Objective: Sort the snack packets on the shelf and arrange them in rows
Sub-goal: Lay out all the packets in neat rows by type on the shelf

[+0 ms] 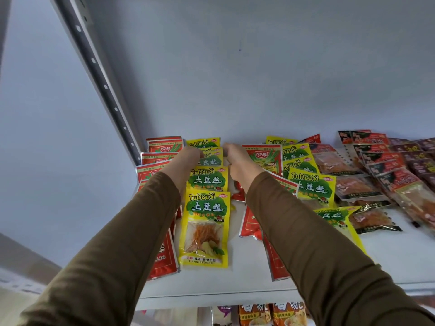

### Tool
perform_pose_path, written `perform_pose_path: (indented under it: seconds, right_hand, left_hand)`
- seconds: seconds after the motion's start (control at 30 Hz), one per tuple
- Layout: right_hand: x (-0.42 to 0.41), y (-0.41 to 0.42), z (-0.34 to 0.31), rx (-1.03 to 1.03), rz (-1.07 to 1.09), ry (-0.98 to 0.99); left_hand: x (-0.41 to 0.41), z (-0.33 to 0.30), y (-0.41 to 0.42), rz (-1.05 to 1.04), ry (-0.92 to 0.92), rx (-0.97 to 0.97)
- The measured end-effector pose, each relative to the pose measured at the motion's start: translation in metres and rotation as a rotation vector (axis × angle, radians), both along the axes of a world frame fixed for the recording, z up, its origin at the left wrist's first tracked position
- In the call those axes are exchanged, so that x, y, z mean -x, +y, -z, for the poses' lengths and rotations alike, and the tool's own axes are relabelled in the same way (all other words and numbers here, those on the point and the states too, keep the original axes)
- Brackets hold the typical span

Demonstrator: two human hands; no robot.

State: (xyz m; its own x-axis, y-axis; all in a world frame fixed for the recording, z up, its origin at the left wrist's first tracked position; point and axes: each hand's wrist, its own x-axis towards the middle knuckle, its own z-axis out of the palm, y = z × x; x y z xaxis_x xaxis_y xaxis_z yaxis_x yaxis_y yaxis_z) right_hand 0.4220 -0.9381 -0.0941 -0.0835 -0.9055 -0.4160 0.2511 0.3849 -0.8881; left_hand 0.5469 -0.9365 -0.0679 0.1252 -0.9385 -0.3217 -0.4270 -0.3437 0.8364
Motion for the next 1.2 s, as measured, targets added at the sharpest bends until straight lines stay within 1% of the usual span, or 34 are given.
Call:
perform_pose_path:
  seconds: [0.07, 0.13, 0.2, 0.27, 0.33, 0.4, 0.47, 0.53, 0.63, 0.83, 1.03, 1.2]
  right_hand:
    - [0.004, 0.005, -0.006, 0.036, 0.006, -0.036]
    - [0.007, 0.015, -0.013, 0.050, -0.011, -0.051]
    - [0.008, 0.019, -0.013, 0.023, -0.060, -0.065]
    - [0.010, 0.019, -0.006, -0.015, -0.073, -0.077]
    - [0.008, 0.025, 0.000, -0.039, -0.072, -0.048]
    - [0.003, 0.031, 0.009, -0.066, -0.055, -0.065]
    - [-0.001, 0.033, 0.018, -0.080, -0.045, -0.059]
    - [-0.006, 0.036, 0.025, -0.078, -0.041, -0.051]
    - [-0.012, 0.042, 0.028, -0.100, -0.070, -0.033]
    - [-0.014, 0.048, 0.028, -0.117, -0.085, -0.022]
    - [-0.015, 0.049, 0.028, -0.120, -0.078, -0.013]
    - [-0.015, 0.058, 0.023, -0.100, -0.086, 0.066]
  left_hand:
    - [-0.002, -0.005, 0.007, 0.093, -0.111, 0.132]
    - [-0.007, -0.005, 0.025, 0.261, -0.251, 0.257]
    - [-0.013, 0.007, 0.053, 0.505, -0.498, 0.380]
    - [-0.018, 0.029, 0.087, 0.677, -0.787, 0.468]
    - [-0.018, 0.051, 0.118, 0.736, -0.972, 0.477]
    - [-0.015, 0.073, 0.139, 0.745, -1.055, 0.432]
    - [-0.010, 0.087, 0.147, 0.676, -1.081, 0.409]
    - [-0.006, 0.094, 0.148, 0.586, -1.045, 0.404]
    - [-0.002, 0.100, 0.146, 0.525, -1.001, 0.415]
    - [-0.004, 0.103, 0.144, 0.507, -0.981, 0.417]
    - [-0.007, 0.098, 0.142, 0.557, -0.975, 0.418]
    - [-0.011, 0.093, 0.143, 0.553, -0.983, 0.495]
